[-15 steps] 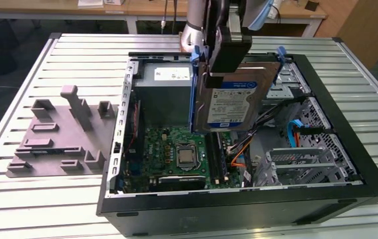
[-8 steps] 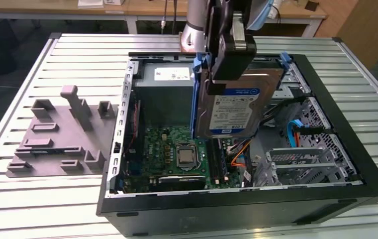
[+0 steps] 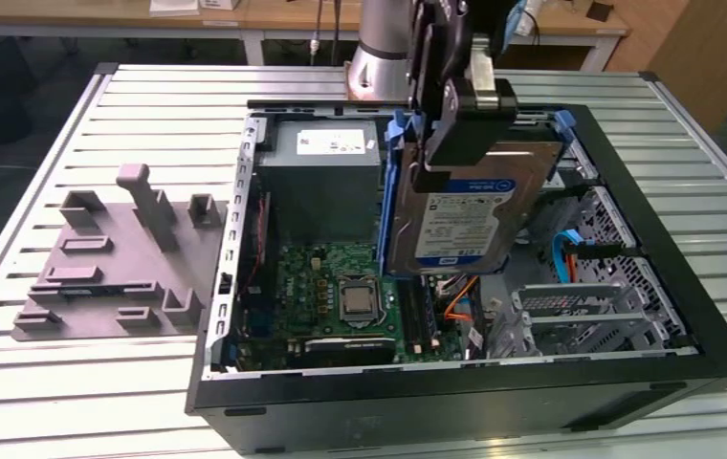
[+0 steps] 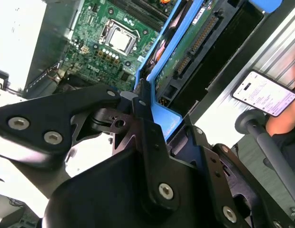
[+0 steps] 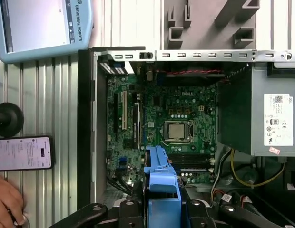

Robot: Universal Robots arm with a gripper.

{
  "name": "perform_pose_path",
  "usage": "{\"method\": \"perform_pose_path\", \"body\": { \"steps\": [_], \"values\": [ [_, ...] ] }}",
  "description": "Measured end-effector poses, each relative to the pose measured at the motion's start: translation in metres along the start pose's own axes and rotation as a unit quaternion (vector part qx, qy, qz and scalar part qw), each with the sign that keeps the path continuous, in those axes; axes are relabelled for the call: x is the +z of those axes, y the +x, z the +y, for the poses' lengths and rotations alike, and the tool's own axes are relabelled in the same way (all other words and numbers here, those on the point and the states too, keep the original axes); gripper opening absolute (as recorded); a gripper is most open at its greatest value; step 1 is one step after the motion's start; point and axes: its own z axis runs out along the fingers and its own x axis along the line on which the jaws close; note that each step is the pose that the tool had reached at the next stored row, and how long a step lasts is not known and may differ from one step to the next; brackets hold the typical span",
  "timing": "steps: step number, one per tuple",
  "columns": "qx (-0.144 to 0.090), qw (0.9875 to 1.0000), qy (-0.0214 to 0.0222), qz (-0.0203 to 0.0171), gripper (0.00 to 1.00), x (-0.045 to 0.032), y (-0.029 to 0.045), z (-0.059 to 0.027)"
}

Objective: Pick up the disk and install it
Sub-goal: 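Insert the disk into the insertion slot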

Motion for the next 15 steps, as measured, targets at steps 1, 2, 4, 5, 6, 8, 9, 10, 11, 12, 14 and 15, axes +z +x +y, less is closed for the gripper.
{"method": "perform_pose_path", "body": {
  "steps": [1,2,4,5,6,8,9,10,11,12,14,15],
  "values": [
    [0.0,1.0,0.0,0.0,0.36,0.0,0.0,-0.0002],
    [0.0,1.0,0.0,0.0,0.36,0.0,0.0,-0.0003],
    [0.0,1.0,0.0,0.0,0.36,0.0,0.0003,-0.0002],
    [0.0,1.0,0.0,0.0,0.36,0.0001,0.0009,-0.0003],
    [0.0,1.0,0.0,0.0,0.36,0.0001,0.002,-0.0004],
    [0.0,1.0,0.0,0.0,0.36,0.0003,0.006,-0.0004],
    [0.0,1.0,0.0,0.0002,0.36,0.0004,0.0082,-0.0004],
    [0.0,1.0,0.0,0.0004,0.36,0.0004,0.0101,-0.0005],
    [0.0,1.0,0.0,0.0007,0.36,0.0004,0.0115,-0.0005],
    [0.0,1.0,0.0,0.001,0.36,0.0004,0.0124,-0.0005],
    [0.0,1.0,0.0,0.0013,0.36,0.0005,0.0134,-0.0013],
    [0.0,1.0,0.0,0.0014,0.36,0.0005,0.0137,-0.0023]
  ]
}}
